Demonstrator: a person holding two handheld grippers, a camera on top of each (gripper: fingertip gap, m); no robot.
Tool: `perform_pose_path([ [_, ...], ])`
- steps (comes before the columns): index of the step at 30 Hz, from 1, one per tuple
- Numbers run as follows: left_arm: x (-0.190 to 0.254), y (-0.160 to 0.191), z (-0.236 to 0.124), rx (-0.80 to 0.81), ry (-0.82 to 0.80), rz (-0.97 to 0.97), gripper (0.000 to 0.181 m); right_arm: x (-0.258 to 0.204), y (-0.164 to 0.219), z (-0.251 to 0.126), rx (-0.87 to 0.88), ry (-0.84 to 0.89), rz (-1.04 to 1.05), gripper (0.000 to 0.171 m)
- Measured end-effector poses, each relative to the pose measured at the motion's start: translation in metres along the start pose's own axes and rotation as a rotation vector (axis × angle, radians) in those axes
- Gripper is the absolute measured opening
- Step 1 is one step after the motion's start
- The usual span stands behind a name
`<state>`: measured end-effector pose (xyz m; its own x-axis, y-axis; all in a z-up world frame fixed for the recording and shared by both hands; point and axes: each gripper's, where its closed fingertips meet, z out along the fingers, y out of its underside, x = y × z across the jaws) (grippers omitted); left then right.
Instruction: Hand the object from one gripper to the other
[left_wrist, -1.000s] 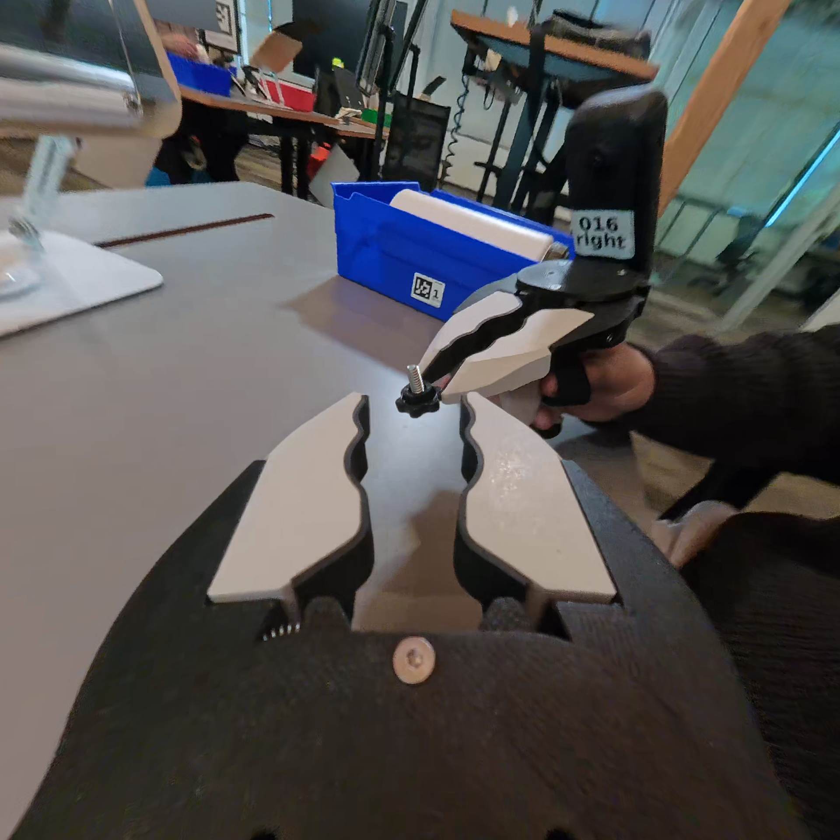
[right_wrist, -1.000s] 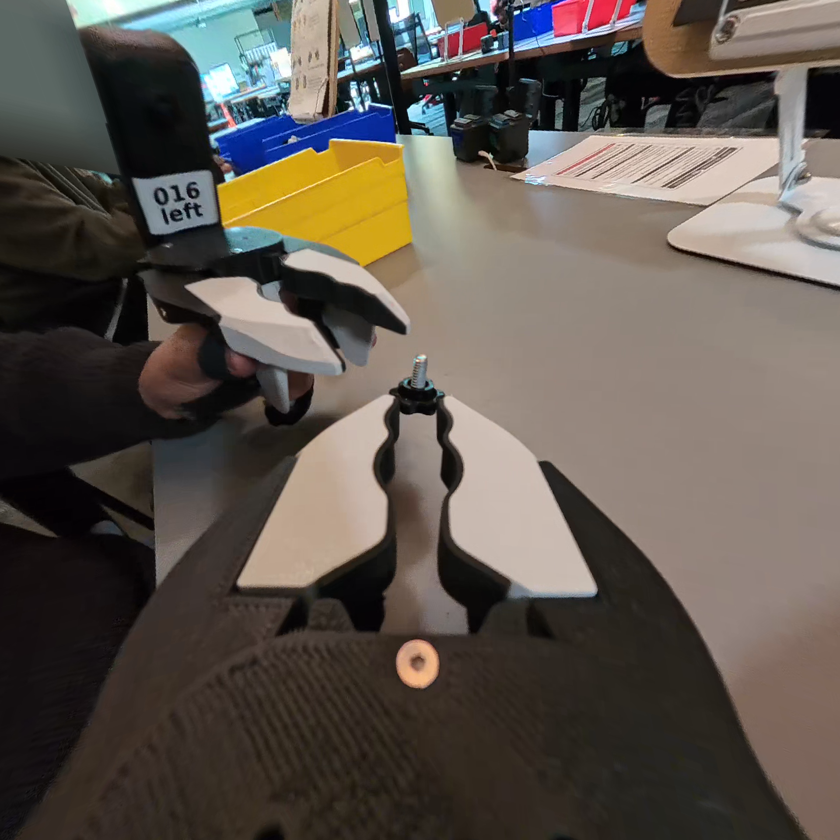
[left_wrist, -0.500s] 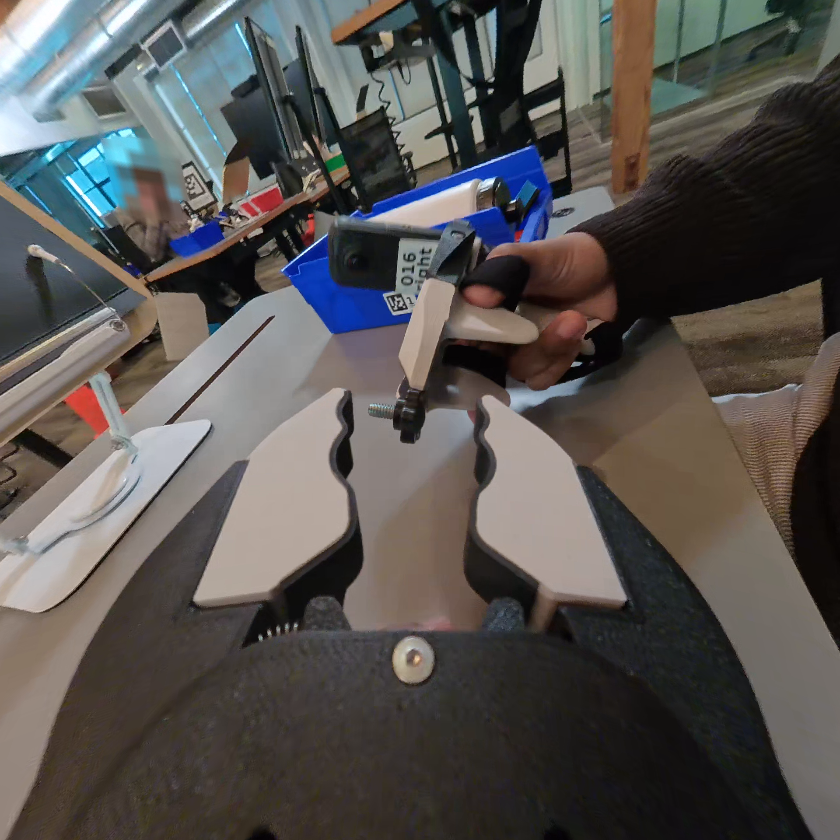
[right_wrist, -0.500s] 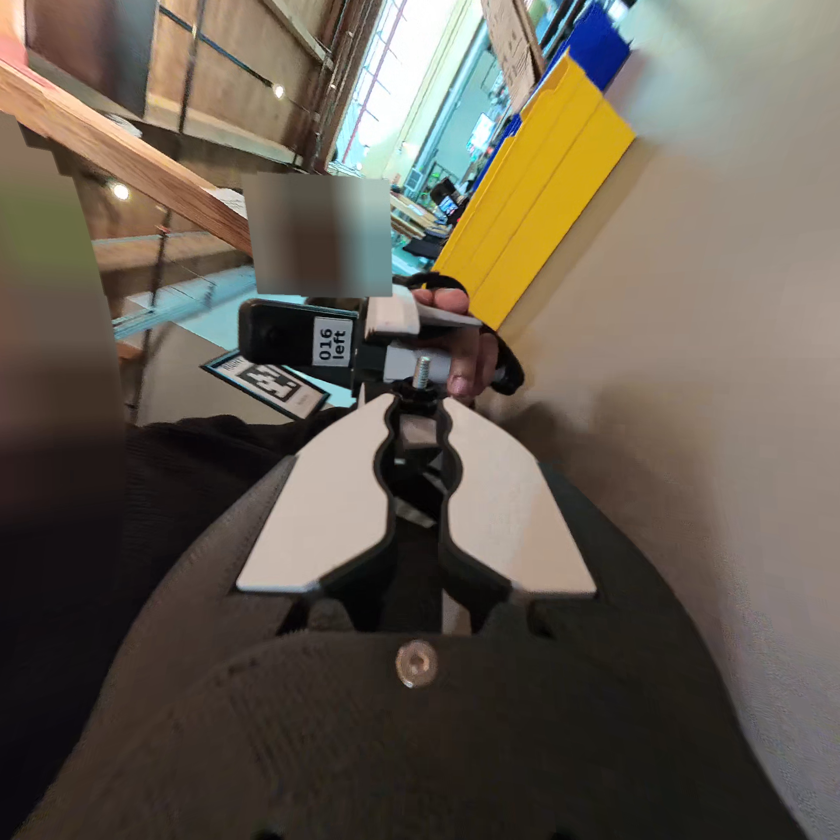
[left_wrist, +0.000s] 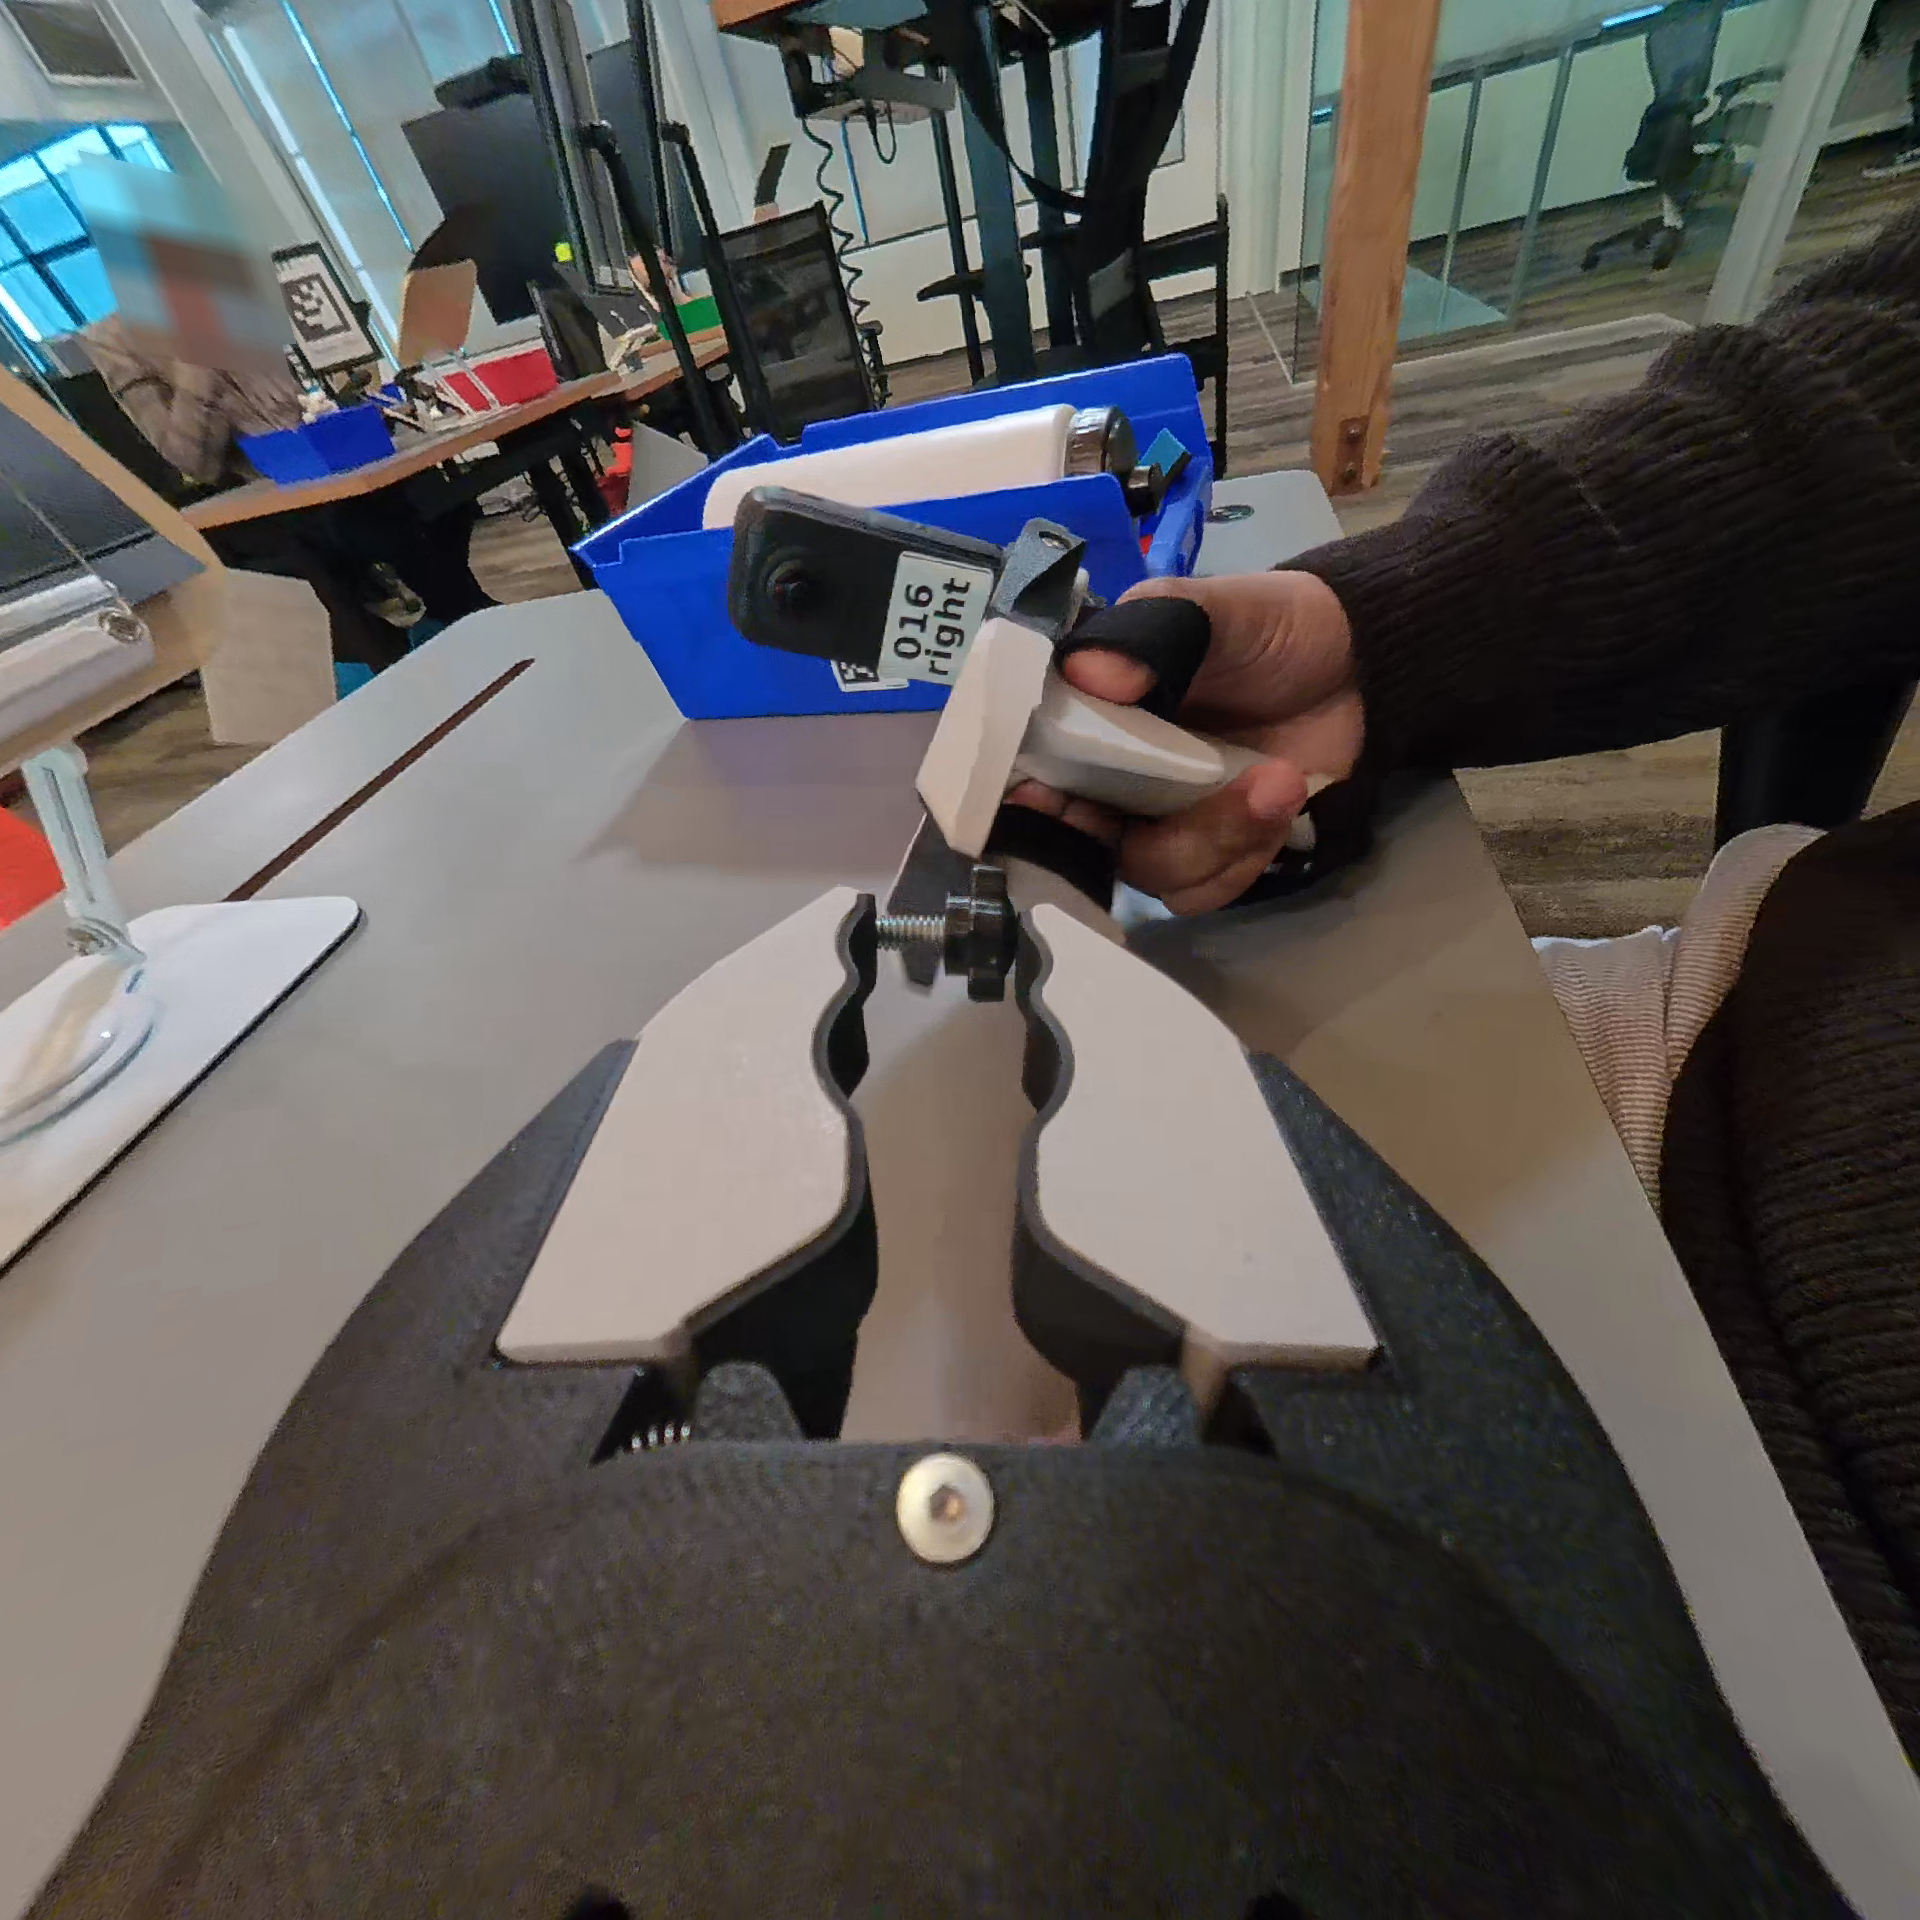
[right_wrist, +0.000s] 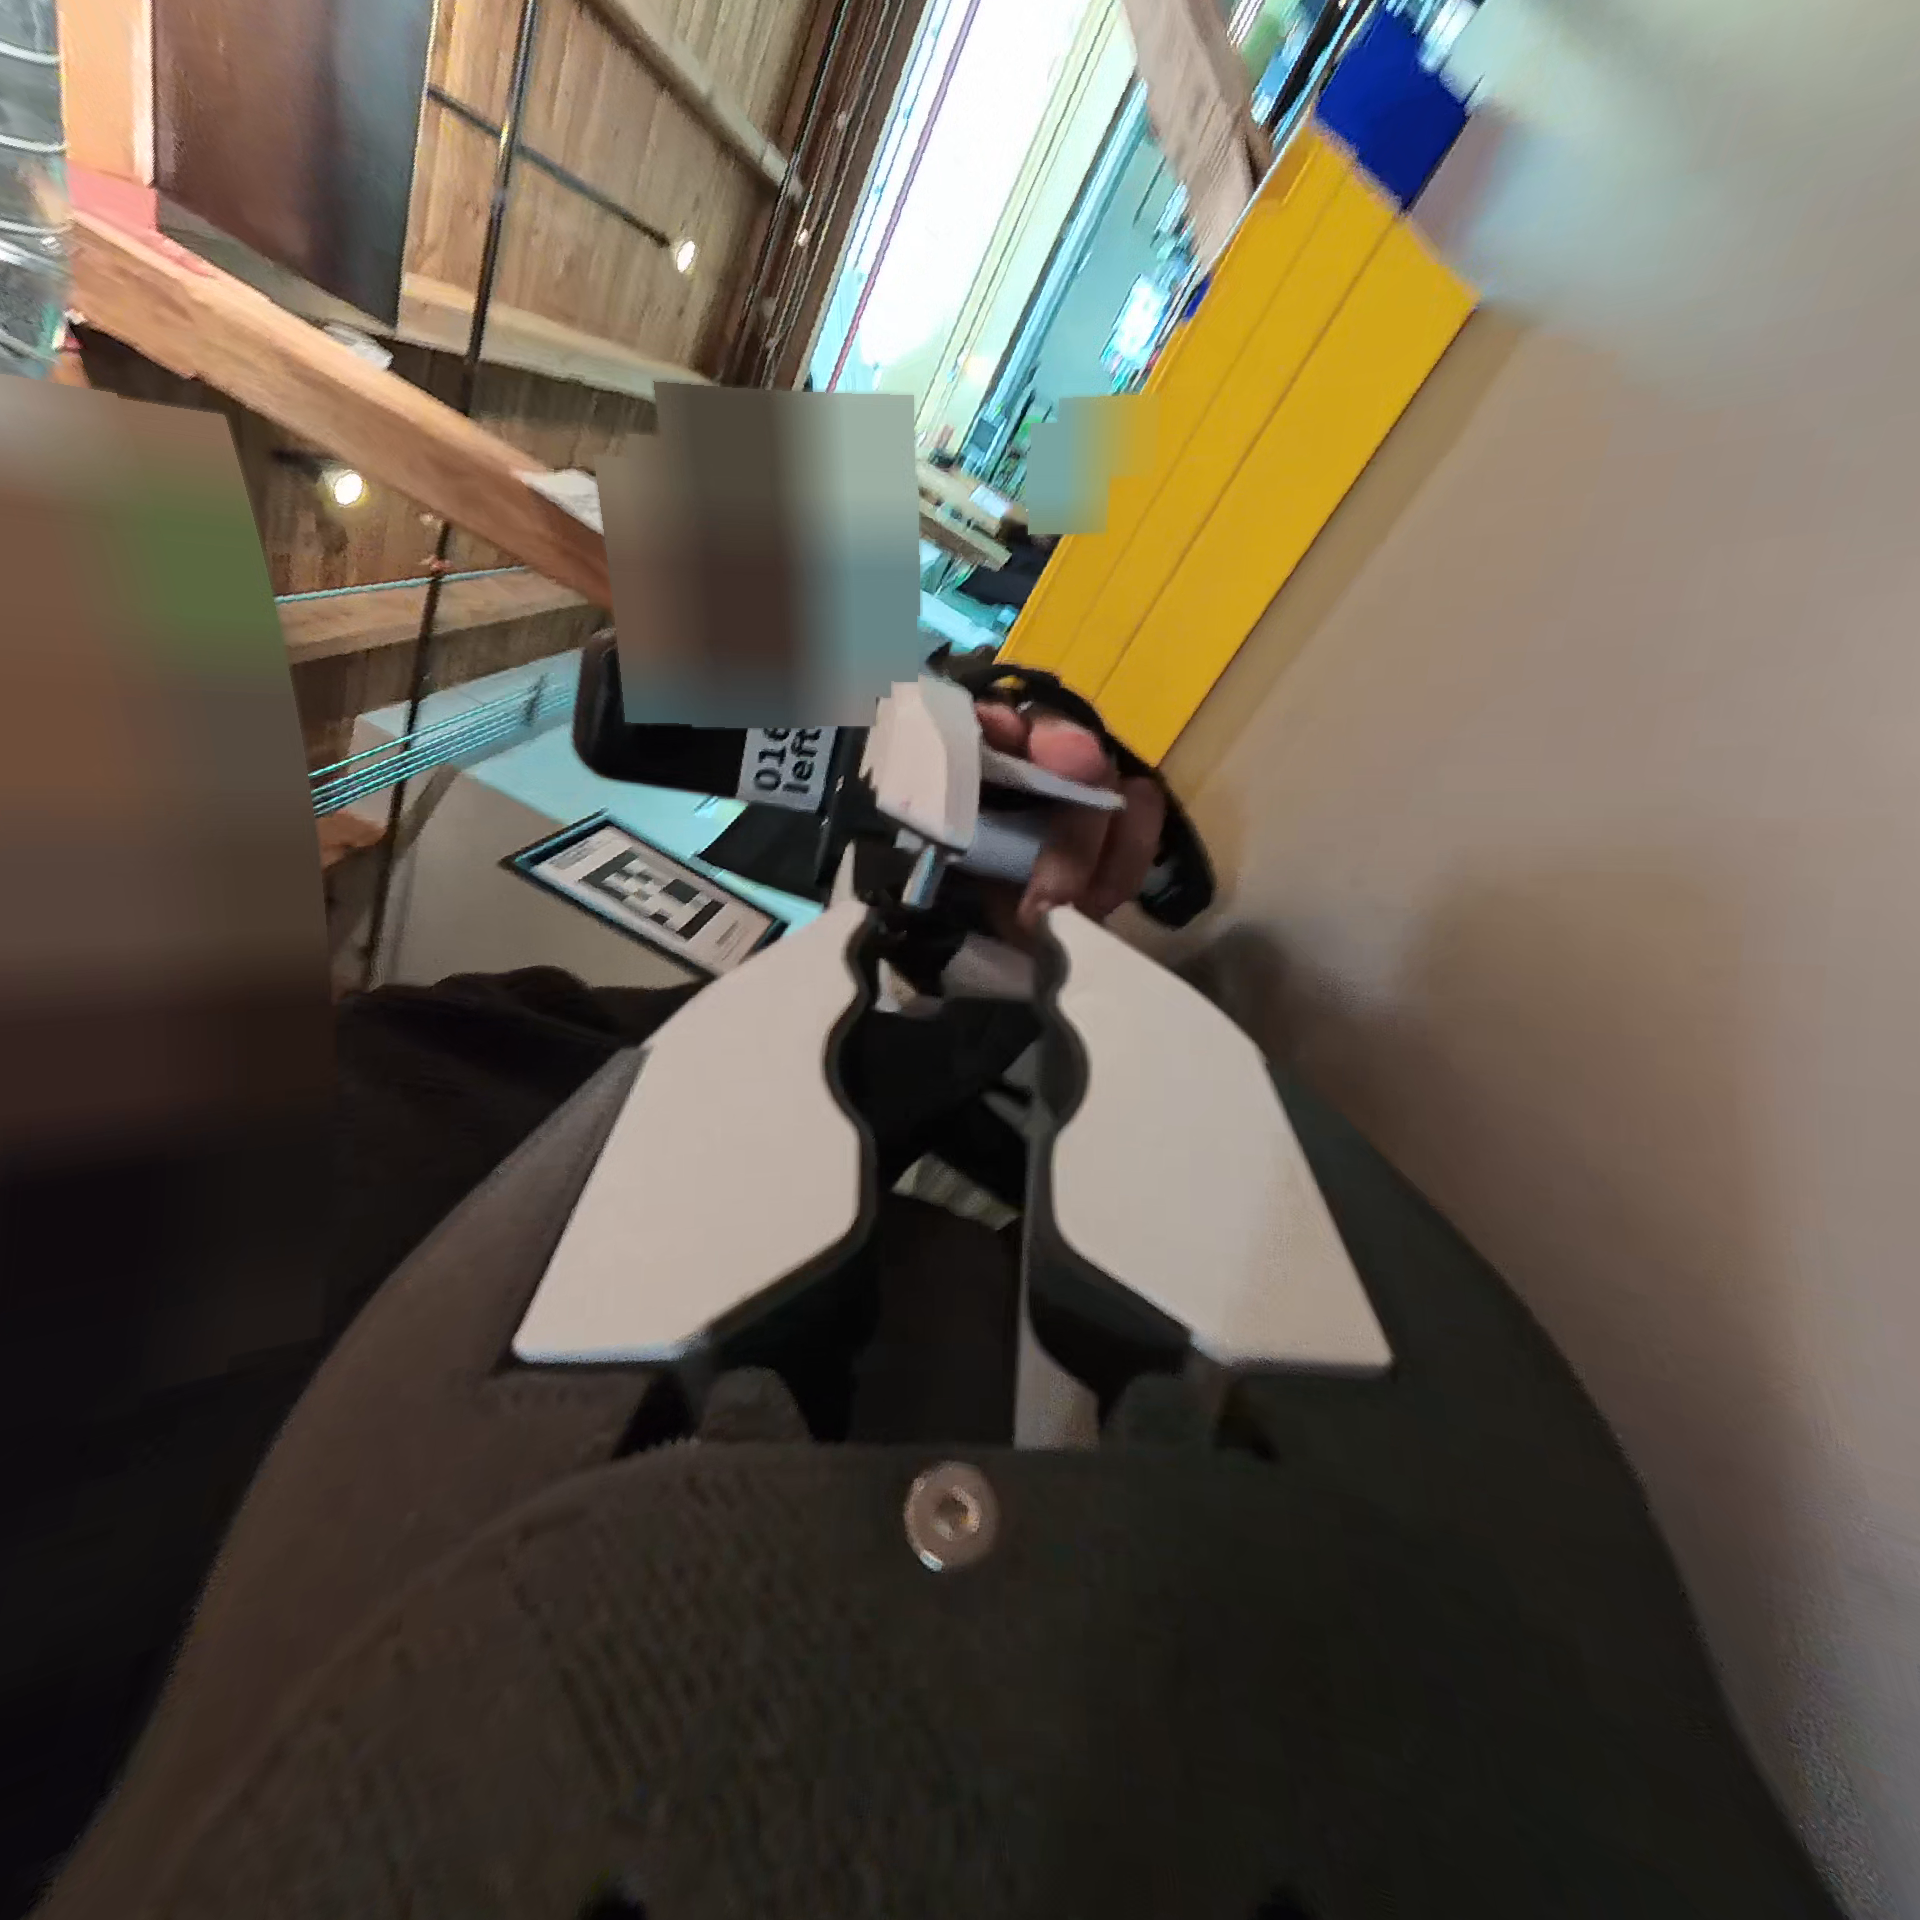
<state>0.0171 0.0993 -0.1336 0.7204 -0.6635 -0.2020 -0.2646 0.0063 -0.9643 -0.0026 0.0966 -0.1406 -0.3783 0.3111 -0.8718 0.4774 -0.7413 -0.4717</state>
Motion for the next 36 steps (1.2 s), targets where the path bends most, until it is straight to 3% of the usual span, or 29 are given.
perform_pose_path([
  [1, -0.002, 0.000, -0.001, 0.002, -0.008, -0.017, 0.026, 0.002, -0.006, -0.002, 0.038, 0.027, -0.029, 0.036],
  [3, -0.006, 0.003, -0.001, -0.007, -0.012, -0.069, 0.026, 0.004, -0.019, -0.009, 0.114, 0.079, -0.106, 0.045],
  [7, -0.004, 0.002, -0.002, 0.038, 0.105, -0.307, 0.026, 0.000, -0.030, -0.014, 0.147, 0.221, -0.399, 0.047],
  [11, -0.004, -0.008, -0.009, 0.159, 0.286, -0.659, 0.027, -0.005, -0.022, -0.007, 0.059, 0.342, -0.772, 0.044],
  [14, -0.010, -0.013, -0.015, 0.254, 0.399, -0.913, 0.026, -0.017, -0.024, -0.008, 0.037, 0.463, -1.081, 0.028],
  [18, -0.015, -0.018, -0.021, 0.346, 0.522, -1.127, 0.026, -0.021, -0.018, -0.004, -0.016, 0.583, -1.415, 0.030],
  [22, -0.008, -0.020, -0.021, 0.368, 0.655, -1.273, 0.027, -0.002, -0.002, 0.006, -0.169, 0.655, -1.516, 0.033],
  [25, -0.004, -0.014, -0.015, 0.342, 0.680, -1.353, 0.027, -0.004, 0.000, 0.010, -0.176, 0.677, -1.573, 0.028],
  [36, -0.001, -0.007, -0.007, 0.317, 0.672, -1.412, 0.026, 0.006, 0.005, 0.014, -0.161, 0.639, -1.340, 0.012],
])
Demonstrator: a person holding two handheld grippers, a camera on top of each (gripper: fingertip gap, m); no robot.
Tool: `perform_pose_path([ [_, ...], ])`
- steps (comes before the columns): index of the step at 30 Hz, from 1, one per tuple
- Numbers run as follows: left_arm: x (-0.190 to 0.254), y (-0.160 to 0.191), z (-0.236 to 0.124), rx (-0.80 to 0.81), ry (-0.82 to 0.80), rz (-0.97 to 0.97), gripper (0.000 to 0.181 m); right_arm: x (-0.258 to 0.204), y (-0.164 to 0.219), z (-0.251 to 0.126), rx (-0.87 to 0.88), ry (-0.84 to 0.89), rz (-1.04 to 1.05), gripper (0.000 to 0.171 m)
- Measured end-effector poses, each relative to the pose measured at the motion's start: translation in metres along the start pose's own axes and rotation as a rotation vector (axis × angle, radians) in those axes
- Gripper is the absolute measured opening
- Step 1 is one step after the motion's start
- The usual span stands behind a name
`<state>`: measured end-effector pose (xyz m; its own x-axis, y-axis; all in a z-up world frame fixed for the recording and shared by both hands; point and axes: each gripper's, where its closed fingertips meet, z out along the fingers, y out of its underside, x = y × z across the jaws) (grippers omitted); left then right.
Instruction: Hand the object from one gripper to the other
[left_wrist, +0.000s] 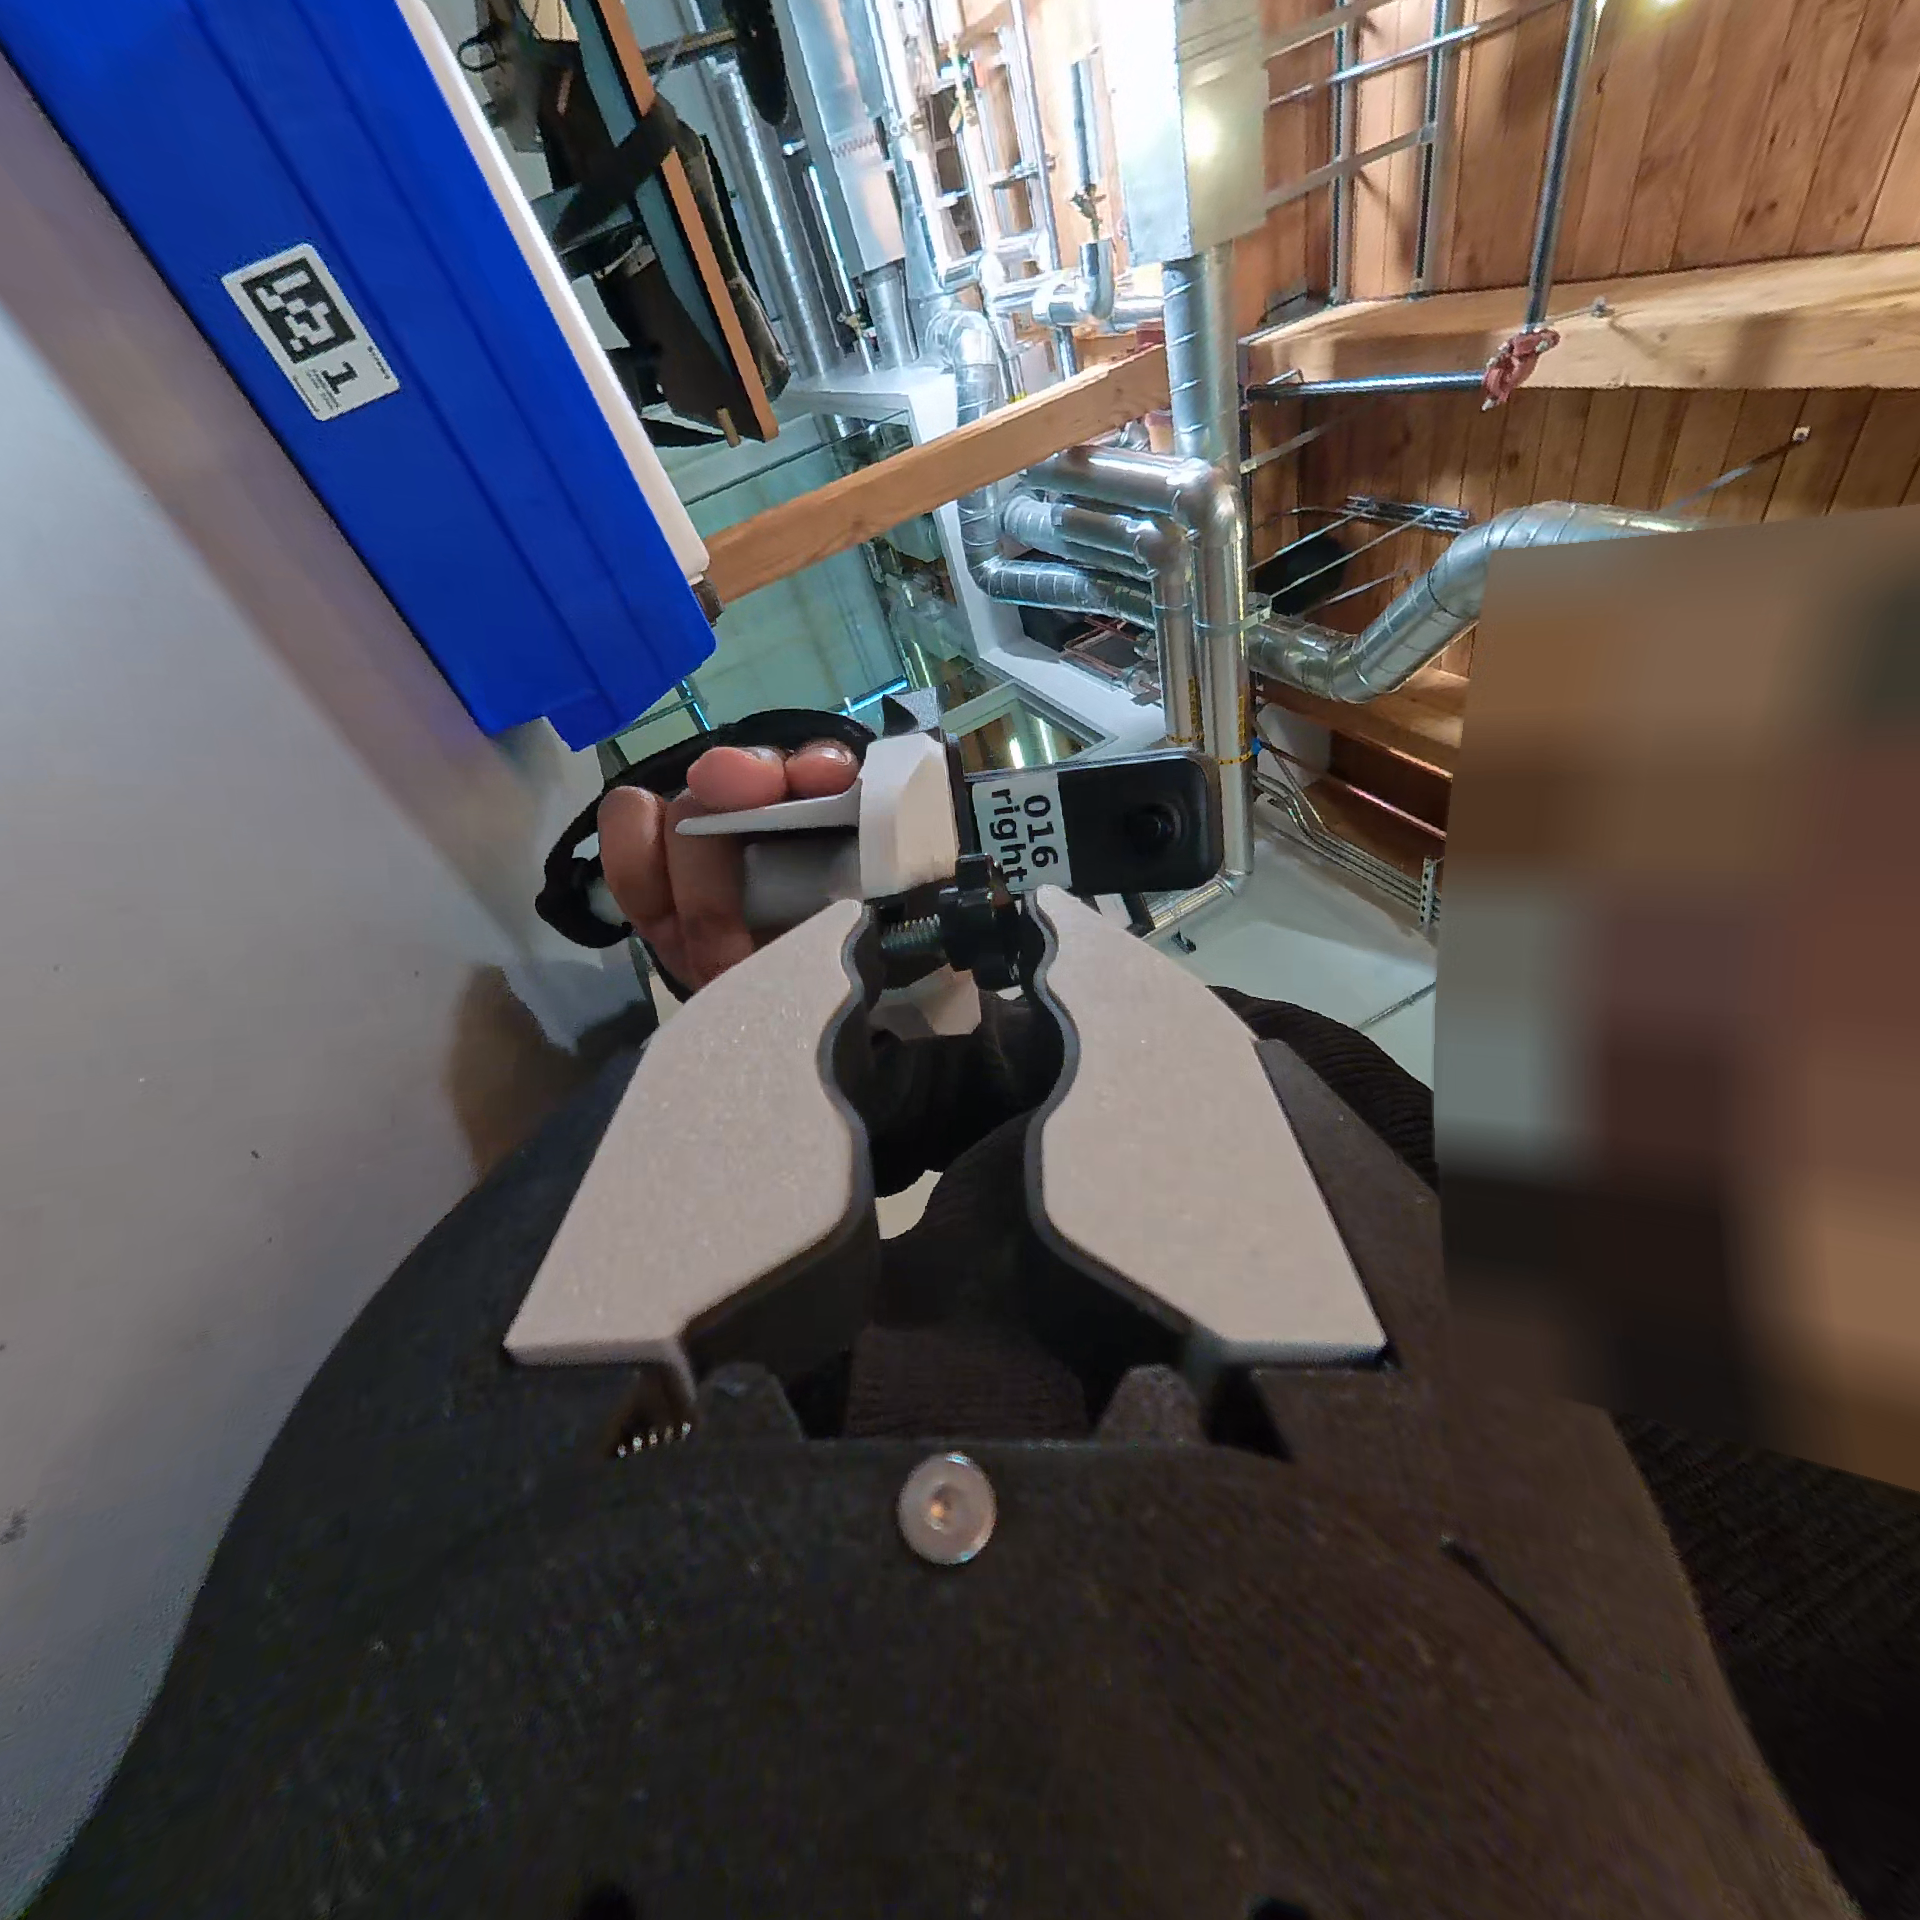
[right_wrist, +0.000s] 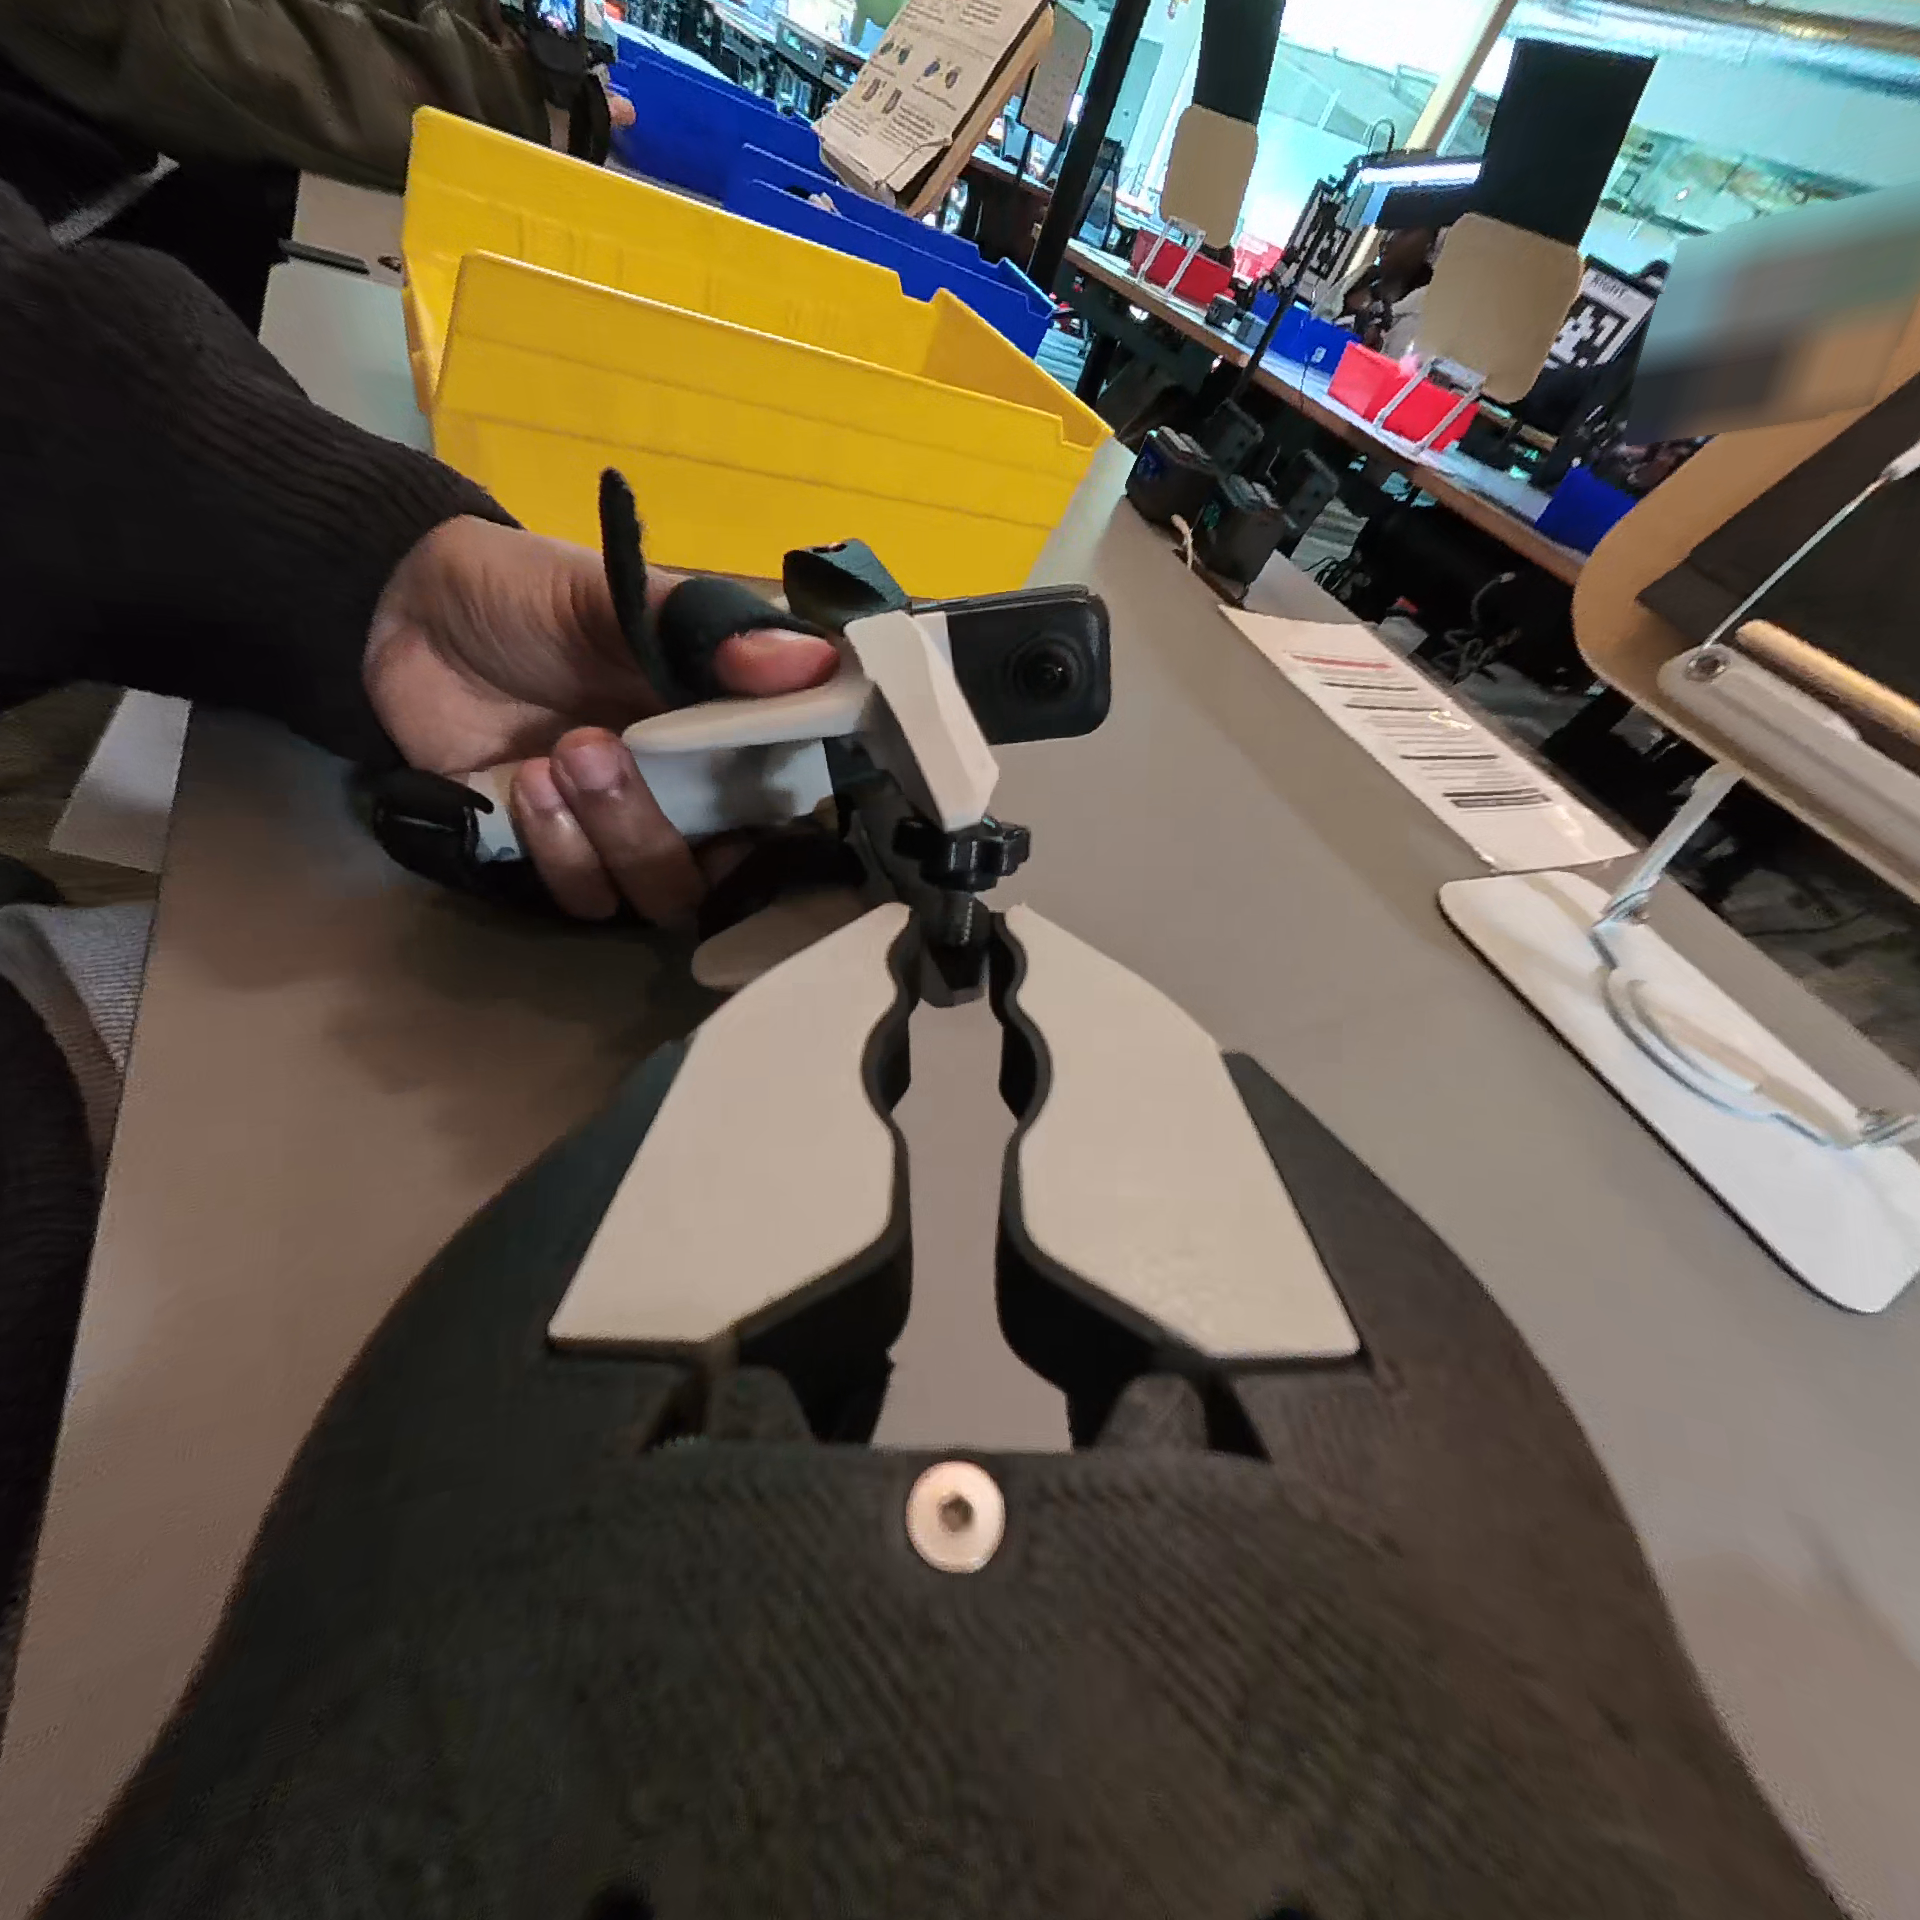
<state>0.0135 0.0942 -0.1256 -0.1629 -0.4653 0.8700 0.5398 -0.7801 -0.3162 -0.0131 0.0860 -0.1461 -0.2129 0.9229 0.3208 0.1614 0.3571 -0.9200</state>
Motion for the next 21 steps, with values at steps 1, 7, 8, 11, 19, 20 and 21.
perform_pose_path([
  [1, -0.0003, -0.0002, 0.0000, 0.002, -0.003, 0.001, 0.026, 0.0006, 0.0003, 0.0001, 0.000, -0.001, 0.012, 0.011],
  [7, -0.0009, -0.0005, 0.0008, 0.008, -0.006, 0.009, 0.026, 0.0014, 0.0000, -0.0004, 0.007, -0.004, 0.039, 0.010],
  [8, -0.0013, -0.0006, 0.0008, 0.010, -0.008, 0.010, 0.026, 0.0015, 0.0002, -0.0002, 0.005, 0.000, 0.031, 0.010],
  [11, -0.0022, -0.0012, 0.0007, 0.017, -0.014, 0.010, 0.026, 0.0019, 0.0007, 0.0001, -0.004, 0.020, -0.010, 0.010],
  [19, -0.0031, -0.0002, 0.0017, 0.019, -0.020, 0.016, 0.026, 0.0008, 0.0006, 0.0013, -0.021, 0.045, -0.077, 0.007],
  [20, -0.0035, -0.0004, 0.0017, 0.022, -0.021, 0.016, 0.026, 0.0010, 0.0009, 0.0014, -0.023, 0.043, -0.071, 0.007],
  [21, -0.0036, -0.0005, 0.0017, 0.023, -0.023, 0.020, 0.026, 0.0011, 0.0012, 0.0015, -0.025, 0.041, -0.064, 0.007],
])
